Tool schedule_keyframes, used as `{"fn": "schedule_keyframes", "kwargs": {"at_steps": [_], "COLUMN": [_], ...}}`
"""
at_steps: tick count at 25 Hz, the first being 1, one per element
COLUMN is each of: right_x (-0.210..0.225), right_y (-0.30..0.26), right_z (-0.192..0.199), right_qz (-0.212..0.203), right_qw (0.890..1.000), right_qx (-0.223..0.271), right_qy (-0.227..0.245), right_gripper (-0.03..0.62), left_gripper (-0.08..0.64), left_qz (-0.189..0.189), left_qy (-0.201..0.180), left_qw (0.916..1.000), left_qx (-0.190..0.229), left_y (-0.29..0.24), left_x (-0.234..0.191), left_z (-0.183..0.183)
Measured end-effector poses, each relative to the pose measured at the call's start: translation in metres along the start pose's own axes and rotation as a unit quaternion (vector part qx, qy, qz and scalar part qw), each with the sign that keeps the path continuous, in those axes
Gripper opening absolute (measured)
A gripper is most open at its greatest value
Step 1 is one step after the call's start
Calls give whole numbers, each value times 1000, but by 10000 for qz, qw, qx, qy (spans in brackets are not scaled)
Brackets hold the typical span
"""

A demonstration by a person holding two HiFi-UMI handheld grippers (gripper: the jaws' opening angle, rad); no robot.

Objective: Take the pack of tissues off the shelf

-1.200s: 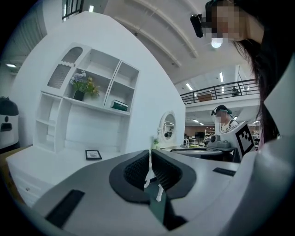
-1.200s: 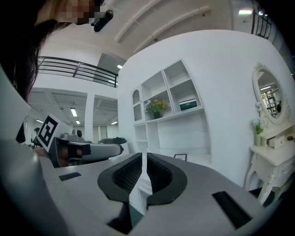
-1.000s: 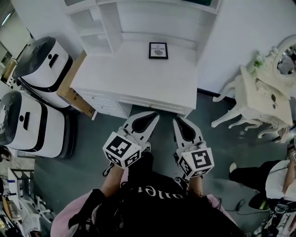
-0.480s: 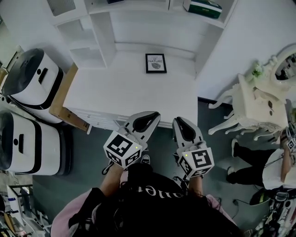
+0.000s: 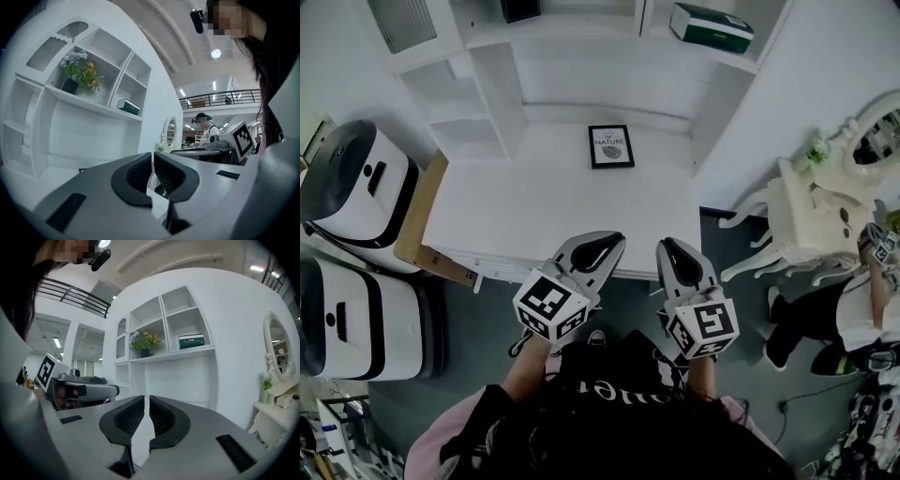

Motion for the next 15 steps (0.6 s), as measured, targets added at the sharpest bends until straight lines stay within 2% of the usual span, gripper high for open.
{"fn": "schedule_keyframes", "kwargs": {"at_steps": [7, 15], "right_x": [37, 109], "right_y": [-18, -48], "right_z": [-13, -36], "right_qz": [200, 303], "right_qw": [9998, 9991], "right_qx": [21, 225], "right_qy": [45, 193], "right_gripper": [64, 64], "left_gripper": [25, 25], "left_qz": [-17, -59], "left_qy": [-12, -267], "left_qw": [10000, 9996], "left_qx": [3, 83], "left_y": [-34, -100], "left_x": [-24, -48], "left_z": [-11, -31]}}
Point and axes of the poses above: the fingertips, and each gripper's own axes: y backward along the fingers, x to its right, z out of its underside, the point moved 9 cm from there along y, backward along the fingers, and after that the axes turned 1 degree about z, right-handed, at the moved point
